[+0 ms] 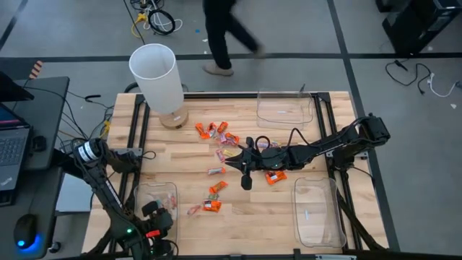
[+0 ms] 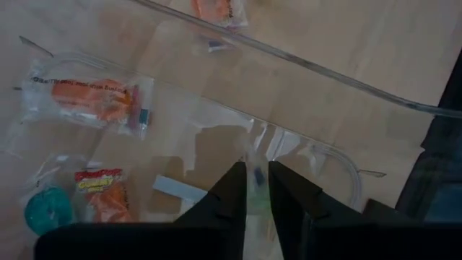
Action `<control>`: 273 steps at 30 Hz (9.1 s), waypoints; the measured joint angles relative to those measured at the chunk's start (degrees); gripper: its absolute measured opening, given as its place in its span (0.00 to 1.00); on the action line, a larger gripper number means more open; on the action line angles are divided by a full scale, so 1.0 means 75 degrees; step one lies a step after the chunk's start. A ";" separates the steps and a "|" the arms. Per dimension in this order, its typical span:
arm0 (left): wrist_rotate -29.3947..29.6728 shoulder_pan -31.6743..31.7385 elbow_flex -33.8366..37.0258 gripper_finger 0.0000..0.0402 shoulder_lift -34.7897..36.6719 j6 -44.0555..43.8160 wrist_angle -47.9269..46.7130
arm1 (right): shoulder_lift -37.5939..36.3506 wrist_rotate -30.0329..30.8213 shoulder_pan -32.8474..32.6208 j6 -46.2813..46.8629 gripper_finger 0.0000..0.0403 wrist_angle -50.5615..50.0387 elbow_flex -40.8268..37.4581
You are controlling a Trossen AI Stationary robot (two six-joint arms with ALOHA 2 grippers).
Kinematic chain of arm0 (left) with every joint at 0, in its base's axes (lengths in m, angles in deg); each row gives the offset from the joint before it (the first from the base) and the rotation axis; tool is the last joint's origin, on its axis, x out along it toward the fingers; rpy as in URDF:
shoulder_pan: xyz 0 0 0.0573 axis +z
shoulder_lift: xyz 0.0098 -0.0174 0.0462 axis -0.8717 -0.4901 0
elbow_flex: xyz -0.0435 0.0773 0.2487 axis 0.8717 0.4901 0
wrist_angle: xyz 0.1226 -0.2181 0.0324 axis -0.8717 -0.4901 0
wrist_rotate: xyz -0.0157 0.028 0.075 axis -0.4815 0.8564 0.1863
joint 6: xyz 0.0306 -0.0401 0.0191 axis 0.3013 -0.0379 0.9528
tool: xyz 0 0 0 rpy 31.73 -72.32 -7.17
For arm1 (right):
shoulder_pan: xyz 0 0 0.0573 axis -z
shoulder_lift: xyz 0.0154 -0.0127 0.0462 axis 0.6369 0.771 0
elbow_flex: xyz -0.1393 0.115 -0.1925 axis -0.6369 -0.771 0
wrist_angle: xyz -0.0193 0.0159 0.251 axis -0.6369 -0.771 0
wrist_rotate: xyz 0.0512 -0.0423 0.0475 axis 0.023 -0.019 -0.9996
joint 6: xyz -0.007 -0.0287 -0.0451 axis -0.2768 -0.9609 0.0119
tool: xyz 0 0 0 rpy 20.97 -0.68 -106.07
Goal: Sort candy
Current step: Put the green gummy into the bottom left transparent bin, then put the orange gummy into the bottom left transparent bin
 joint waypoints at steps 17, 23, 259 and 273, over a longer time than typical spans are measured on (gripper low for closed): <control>0.1926 0.0056 -0.1103 0.18 0.0747 0.0241 -0.3148 | 0.0000 -0.0003 0.0164 -0.0024 0.08 0.0034 0.0000; 0.2866 0.0237 -0.1693 0.18 0.0787 0.0824 -0.4454 | 0.0000 0.0000 0.0423 0.0038 0.08 0.0009 0.0125; -0.1160 0.3552 0.2016 0.00 0.6956 0.6963 0.0699 | 0.4185 0.6551 -0.0437 -0.3088 0.20 -0.2964 0.3958; -0.2925 0.1796 0.2014 0.00 0.5908 0.3847 -0.0256 | 0.4188 0.5900 -0.0139 -0.2206 0.20 -0.3391 0.3958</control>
